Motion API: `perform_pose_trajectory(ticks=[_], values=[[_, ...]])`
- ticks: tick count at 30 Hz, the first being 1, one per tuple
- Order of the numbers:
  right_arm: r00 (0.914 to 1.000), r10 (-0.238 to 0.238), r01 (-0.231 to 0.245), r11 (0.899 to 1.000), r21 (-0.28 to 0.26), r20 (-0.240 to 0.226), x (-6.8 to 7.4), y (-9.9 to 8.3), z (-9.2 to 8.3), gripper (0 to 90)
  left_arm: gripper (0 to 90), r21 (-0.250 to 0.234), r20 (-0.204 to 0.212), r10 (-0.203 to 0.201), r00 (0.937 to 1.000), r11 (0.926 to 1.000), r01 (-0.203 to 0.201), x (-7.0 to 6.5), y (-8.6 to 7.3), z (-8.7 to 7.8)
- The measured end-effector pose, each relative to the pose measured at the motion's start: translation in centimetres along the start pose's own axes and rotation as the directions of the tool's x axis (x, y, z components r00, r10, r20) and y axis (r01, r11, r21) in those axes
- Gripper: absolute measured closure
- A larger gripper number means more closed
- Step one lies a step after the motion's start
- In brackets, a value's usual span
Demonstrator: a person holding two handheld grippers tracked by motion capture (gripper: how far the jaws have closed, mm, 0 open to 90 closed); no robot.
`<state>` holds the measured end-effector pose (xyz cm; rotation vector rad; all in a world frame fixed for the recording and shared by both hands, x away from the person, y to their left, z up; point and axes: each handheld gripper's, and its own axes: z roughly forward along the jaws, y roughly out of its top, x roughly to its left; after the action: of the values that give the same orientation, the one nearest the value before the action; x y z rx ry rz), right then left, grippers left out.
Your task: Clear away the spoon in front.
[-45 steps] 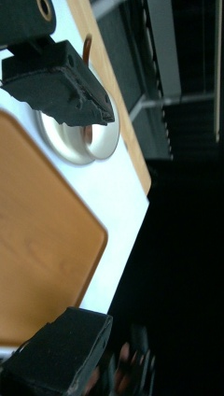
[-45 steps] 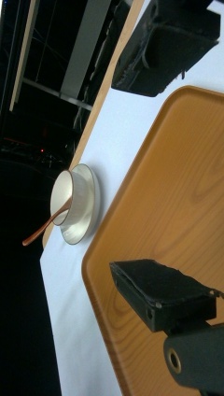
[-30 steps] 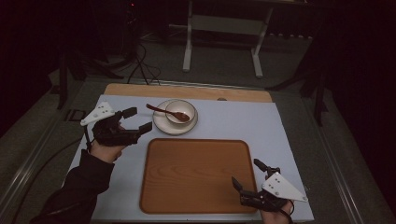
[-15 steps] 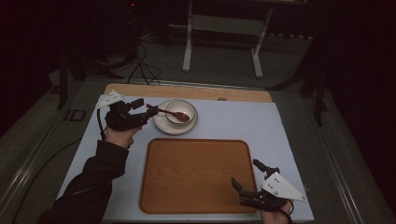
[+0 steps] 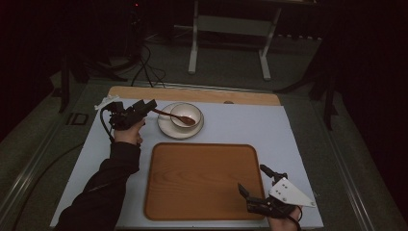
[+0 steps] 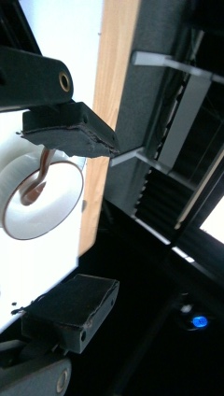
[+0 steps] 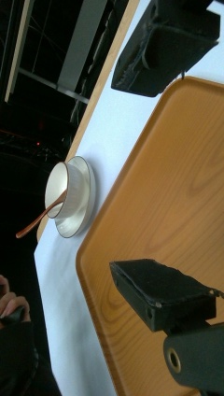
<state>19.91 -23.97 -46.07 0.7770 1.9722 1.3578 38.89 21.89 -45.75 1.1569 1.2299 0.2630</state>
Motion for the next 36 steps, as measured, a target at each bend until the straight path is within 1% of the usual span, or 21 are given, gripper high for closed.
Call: perform_pose_trajectory(ticks=[1,2,4,5,7,9,10,11,13,14,16,21,24,25,27,29,30,31,32,35,36], values=[[1.0000,0.000,0.000,1.000,0.001,0.000,0.0,0.0,0.0,11.4,28.9,-0.007,-0.009,-0.019,0.9998,0.9998,0.019,0.3,-0.1,0.2],[1.0000,-0.001,0.001,1.000,0.002,-0.002,0.0,0.0,0.0,11.4,28.8,-0.004,-0.013,-0.024,0.9996,0.9997,0.024,0.5,-0.3,0.4],[1.0000,-0.001,0.001,1.000,0.005,-0.003,0.1,0.0,0.0,11.4,28.0,-0.001,-0.036,-0.029,0.9989,0.9996,0.029,0.8,-0.6,0.8],[1.0000,0.000,0.001,1.000,0.005,-0.004,0.1,0.0,0.0,11.4,28.0,-0.003,-0.032,-0.047,0.9984,0.9989,0.047,1.0,-0.7,1.0],[1.0000,0.000,0.000,1.000,0.002,-0.004,0.0,0.0,0.0,11.4,28.0,-0.004,-0.063,-0.051,0.9967,0.9987,0.051,1.2,-1.0,1.3],[1.0000,0.001,-0.001,1.000,0.003,-0.005,0.0,0.0,0.0,11.4,28.0,-0.003,-0.069,-0.067,0.9954,0.9978,0.066,1.5,-1.4,1.7],[1.0000,0.001,-0.001,1.000,0.003,-0.006,0.0,0.0,0.0,11.4,28.0,-0.004,-0.083,-0.070,0.9941,0.9976,0.070,1.6,-1.5,1.9],[1.0000,0.001,-0.001,1.000,0.003,-0.007,0.0,0.0,0.0,11.4,28.0,-0.007,-0.088,-0.076,0.9932,0.9971,0.076,1.7,-1.7,2.0],[1.0000,0.001,-0.001,1.000,0.001,-0.007,0.0,0.0,0.0,11.4,28.0,-0.010,-0.104,-0.099,0.9897,0.9951,0.099,2.0,-2.1,2.4],[1.0000,0.000,0.000,1.000,0.001,-0.009,0.0,0.0,0.0,11.5,28.0,-0.011,-0.104,-0.110,0.9885,0.9940,0.109,2.1,-2.3,2.5],[1.0000,0.001,-0.001,1.000,0.002,-0.009,0.0,0.0,0.0,11.5,28.0,-0.008,-0.122,-0.111,0.9863,0.9938,0.111,2.2,-2.7,2.9],[0.9999,0.003,-0.003,1.000,0.006,-0.014,0.0,0.0,0.0,11.5,29.4,-0.010,-0.152,-0.141,0.9783,0.9899,0.141,2.4,-3.5,3.9],[0.9999,0.002,-0.002,1.000,0.007,-0.015,0.0,0.0,0.0,11.5,34.0,-0.026,-0.176,-0.169,0.9697,0.9856,0.167,2.4,-3.9,4.4],[0.9998,0.005,-0.004,1.000,0.008,-0.017,0.0,-0.1,0.0,11.5,37.1,-0.037,-0.187,-0.182,0.9654,0.9833,0.178,2.4,-4.1,4.5],[0.9997,0.010,-0.010,1.000,0.009,-0.021,-0.1,-0.1,0.1,11.5,40.2,-0.048,-0.194,-0.198,0.9609,0.9802,0.192,2.4,-4.3,4.8],[0.9996,0.013,-0.013,1.000,0.011,-0.025,-0.1,-0.1,0.1,11.6,44.9,-0.057,-0.190,-0.213,0.9586,0.9770,0.205,2.3,-4.6,5.1],[0.9996,0.013,-0.013,1.000,0.011,-0.026,-0.1,-0.2,0.1,11.6,46.7,-0.058,-0.179,-0.218,0.9595,0.9758,0.211,2.3,-4.7,5.2],[0.9995,0.013,-0.013,1.000,0.011,-0.027,-0.1,-0.2,0.1,11.6,47.7,-0.063,-0.183,-0.218,0.9588,0.9758,0.209,2.2,-4.8,5.3],[0.9995,0.013,-0.013,1.000,0.011,-0.028,-0.1,-0.1,0.1,11.6,51.3,-0.080,-0.181,-0.219,0.9588,0.9750,0.207,2.2,-4.9,5.3],[0.9995,0.014,-0.013,1.000,0.010,-0.030,-0.1,-0.1,0.1,11.6,59.5,-0.101,-0.179,-0.240,0.9542,0.9692,0.225,2.0,-4.9,5.4],[0.9994,0.014,-0.014,1.000,0.011,-0.030,-0.1,-0.2,0.1,11.6,60.3,-0.104,-0.183,-0.243,0.9526,0.9683,0.227,2.0,-4.9,5.4]])
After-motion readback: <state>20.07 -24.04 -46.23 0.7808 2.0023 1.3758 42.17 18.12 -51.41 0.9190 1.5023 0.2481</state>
